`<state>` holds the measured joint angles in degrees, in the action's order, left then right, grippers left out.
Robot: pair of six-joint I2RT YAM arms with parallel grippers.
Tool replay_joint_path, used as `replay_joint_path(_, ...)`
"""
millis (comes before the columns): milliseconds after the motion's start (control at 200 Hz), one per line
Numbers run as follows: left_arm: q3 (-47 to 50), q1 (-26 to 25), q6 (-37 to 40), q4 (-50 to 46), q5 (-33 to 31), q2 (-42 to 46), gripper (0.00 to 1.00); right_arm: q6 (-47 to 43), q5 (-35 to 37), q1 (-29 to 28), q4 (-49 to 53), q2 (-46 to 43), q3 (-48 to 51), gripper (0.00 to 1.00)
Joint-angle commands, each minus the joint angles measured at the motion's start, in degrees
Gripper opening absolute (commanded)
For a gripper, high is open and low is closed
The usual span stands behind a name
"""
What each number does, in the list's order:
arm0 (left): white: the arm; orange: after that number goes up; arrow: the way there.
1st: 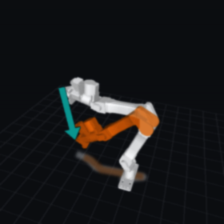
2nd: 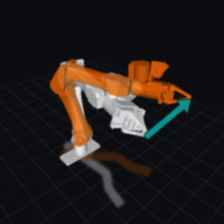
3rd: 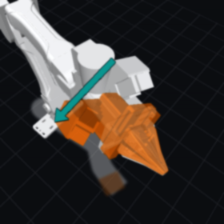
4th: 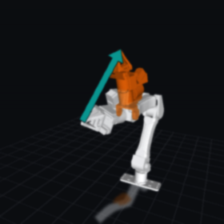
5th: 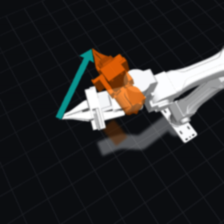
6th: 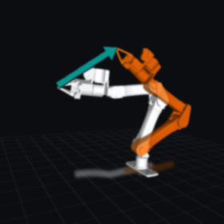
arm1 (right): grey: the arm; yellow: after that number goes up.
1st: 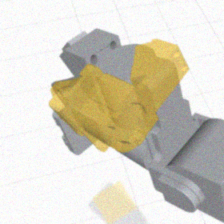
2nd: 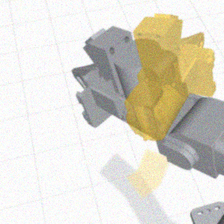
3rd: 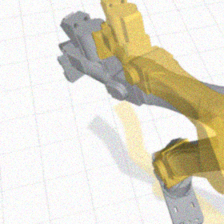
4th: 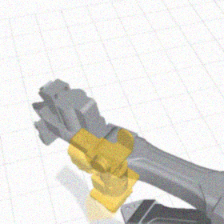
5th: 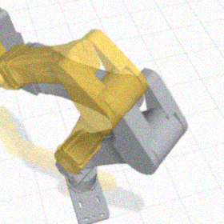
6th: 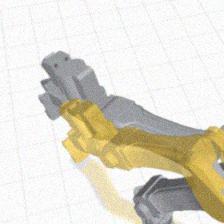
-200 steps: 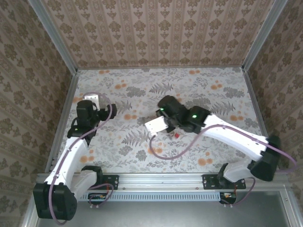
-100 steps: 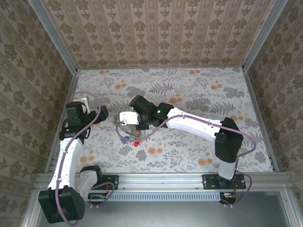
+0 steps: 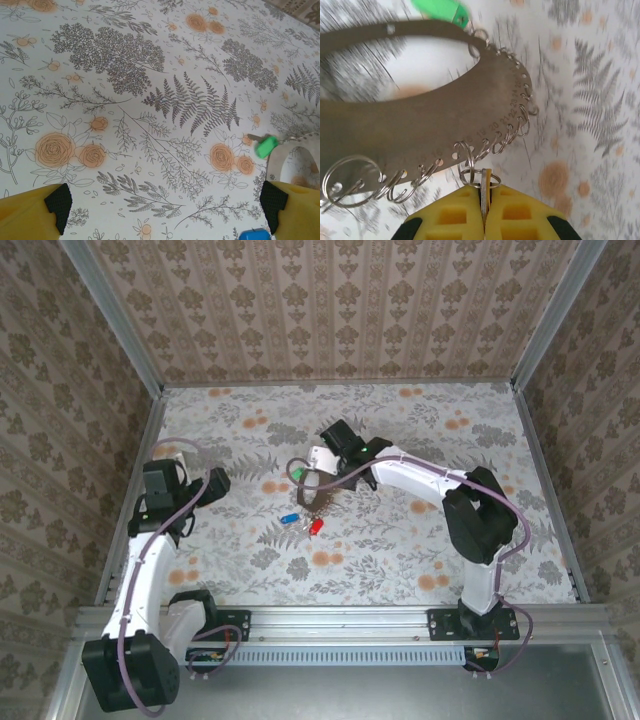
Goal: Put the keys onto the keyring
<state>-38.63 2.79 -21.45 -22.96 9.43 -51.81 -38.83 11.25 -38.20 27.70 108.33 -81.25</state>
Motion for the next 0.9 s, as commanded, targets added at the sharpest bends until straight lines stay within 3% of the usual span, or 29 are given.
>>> replay_joint_path(0,1.14,0.48,-2.27,0.54,-0.66,-0.44,1.0,0.14,4.33,1.55,-0.02,1.16,3.65,0.0)
replay_joint_path(215,3.06,0.29,-2.99,1.52,-2.0,-0.14,1.0,2.23,9.08,3.13,7.79,1.28,7.29,0.0)
replay_joint_path(365,3.27,-0.18,0.37,2.22,-2.39,-0.93,1.0,3.73,14.66,3.38,10.79,-1.48,11.49,0.14)
replay_joint_path(490,2.32,-1.44,4.09,2.72,-4.43,-1.63,1.0,5.74,15.06,4.9,12.36,-5.35,14.27,0.26)
replay_joint_path(645,3.11,-2.84,6.7,6.1,-4.02,-0.46,1.0,7.98,8.88,7.47,13.23,-12.96,16.35,0.37)
replay_joint_path(775,3.84,-5.25,10.83,8.67,-3.45,1.39,1.0,11.04,-1.64,10.07,13.73,-23.61,15.59,0.4)
replay_joint_path(895,2.29,-8.53,17.51,8.61,-9.55,5.16,1.0,14.27,-9.04,11.27,6.36,-38.77,16.57,0.61)
